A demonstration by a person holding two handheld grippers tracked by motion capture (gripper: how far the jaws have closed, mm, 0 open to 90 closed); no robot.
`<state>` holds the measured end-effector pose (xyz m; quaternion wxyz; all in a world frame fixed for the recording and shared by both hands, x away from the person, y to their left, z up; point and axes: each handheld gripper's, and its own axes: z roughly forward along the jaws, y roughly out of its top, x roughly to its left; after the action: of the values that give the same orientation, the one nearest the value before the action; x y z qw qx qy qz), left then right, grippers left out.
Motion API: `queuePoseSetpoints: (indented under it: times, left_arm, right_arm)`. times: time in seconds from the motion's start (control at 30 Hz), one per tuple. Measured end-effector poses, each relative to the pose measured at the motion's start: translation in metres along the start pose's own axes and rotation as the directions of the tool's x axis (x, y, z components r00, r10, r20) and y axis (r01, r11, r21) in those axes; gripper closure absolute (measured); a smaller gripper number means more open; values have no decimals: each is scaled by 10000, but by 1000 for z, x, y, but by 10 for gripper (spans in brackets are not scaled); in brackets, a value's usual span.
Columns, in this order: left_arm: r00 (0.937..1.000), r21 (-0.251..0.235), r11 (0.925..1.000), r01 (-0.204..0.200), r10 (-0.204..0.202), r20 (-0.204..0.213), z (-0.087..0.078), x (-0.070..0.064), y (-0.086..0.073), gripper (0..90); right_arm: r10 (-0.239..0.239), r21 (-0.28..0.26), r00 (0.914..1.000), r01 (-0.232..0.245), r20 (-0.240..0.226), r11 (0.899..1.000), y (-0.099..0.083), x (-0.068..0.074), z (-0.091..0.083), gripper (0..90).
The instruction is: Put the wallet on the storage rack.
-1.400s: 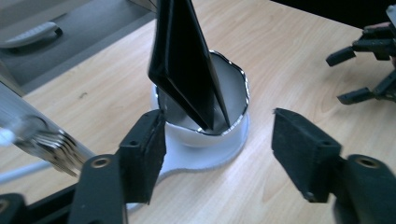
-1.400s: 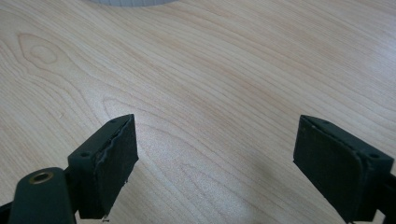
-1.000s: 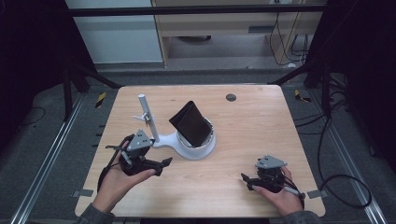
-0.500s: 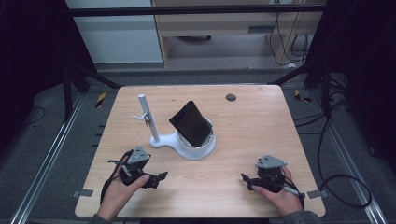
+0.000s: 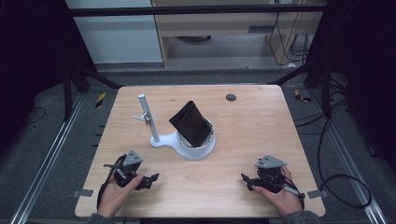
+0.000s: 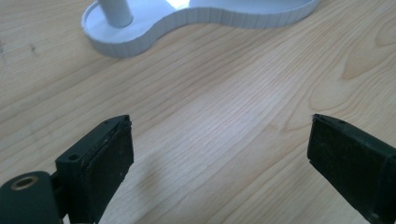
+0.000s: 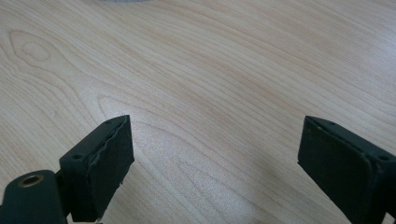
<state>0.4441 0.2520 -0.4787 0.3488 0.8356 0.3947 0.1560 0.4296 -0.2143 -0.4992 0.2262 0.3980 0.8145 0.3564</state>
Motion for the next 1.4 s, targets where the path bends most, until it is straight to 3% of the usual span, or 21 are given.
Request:
queuePoseSetpoints:
  times: [0.23,0.43,0.83,1.17,1.4]
  left_arm:
    - [9990,28,9992,390,-390,-239,2,10,-13,68]
    - [9968,-16,9988,480,-480,-644,2,19,-19,67]
    - [9866,-148,9942,1066,-1077,-1223,3,43,-33,60]
    - [9871,-326,9953,916,-950,-1285,4,48,-36,45]
    - [9879,-183,9970,754,-772,-1343,5,47,-36,16]
  right_arm:
    - [-26,20,10000,26,16,10000,0,0,1,93]
    - [25,34,10000,-25,15,10000,0,0,1,74]
    - [32,113,10000,-32,-31,9999,0,0,3,64]
    - [231,177,9997,-230,-74,9996,-1,-4,7,51]
    - [436,359,9990,-431,-135,9984,-2,-7,13,45]
